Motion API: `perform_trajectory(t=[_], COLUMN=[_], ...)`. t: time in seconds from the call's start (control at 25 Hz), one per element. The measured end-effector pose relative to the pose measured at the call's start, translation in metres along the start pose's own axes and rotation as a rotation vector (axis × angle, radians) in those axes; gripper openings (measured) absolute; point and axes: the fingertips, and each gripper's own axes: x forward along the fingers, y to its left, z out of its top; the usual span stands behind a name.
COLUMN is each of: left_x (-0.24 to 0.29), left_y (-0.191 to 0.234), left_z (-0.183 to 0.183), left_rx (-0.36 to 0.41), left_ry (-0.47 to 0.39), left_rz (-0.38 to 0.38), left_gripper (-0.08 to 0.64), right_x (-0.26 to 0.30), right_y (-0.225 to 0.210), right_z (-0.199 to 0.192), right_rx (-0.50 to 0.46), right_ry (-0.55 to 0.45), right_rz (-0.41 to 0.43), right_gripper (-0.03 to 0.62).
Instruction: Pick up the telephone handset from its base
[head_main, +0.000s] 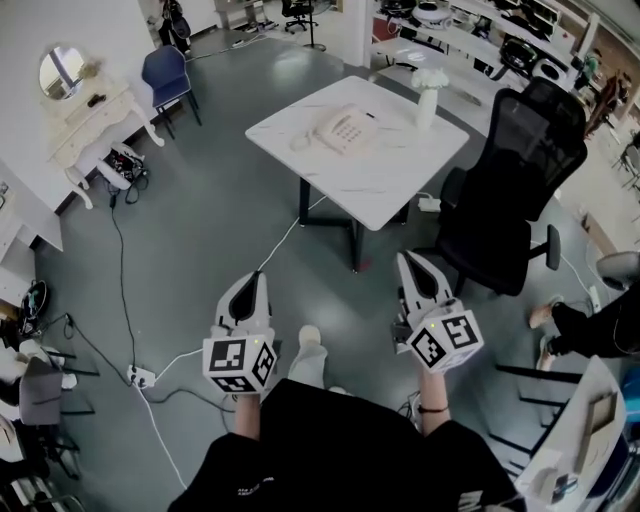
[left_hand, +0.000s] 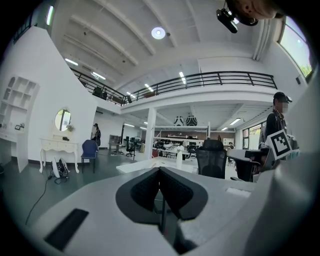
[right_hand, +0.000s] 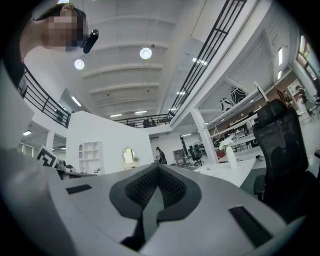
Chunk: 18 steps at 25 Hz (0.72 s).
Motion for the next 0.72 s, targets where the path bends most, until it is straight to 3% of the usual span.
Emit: perform_trajectory(t=[0.36, 0.72], left_x=[0.072, 0.165], left_y=[0.041, 0.099], left_z=[0.0, 0.023], left_rx=[-0.023, -0.029], left_ry=[0.01, 0.007], left_rz=[-0.018, -0.07], left_gripper=[0.0, 0.0], right_x=[0.075, 0.178], right_y=[-0.022, -0.055], right_z=[-0.017, -0.016], right_rx=[0.008, 0.041], right_ry=[0.029, 0.004], right_rz=[0.0, -0.1], right_gripper=[-0.009, -0.009])
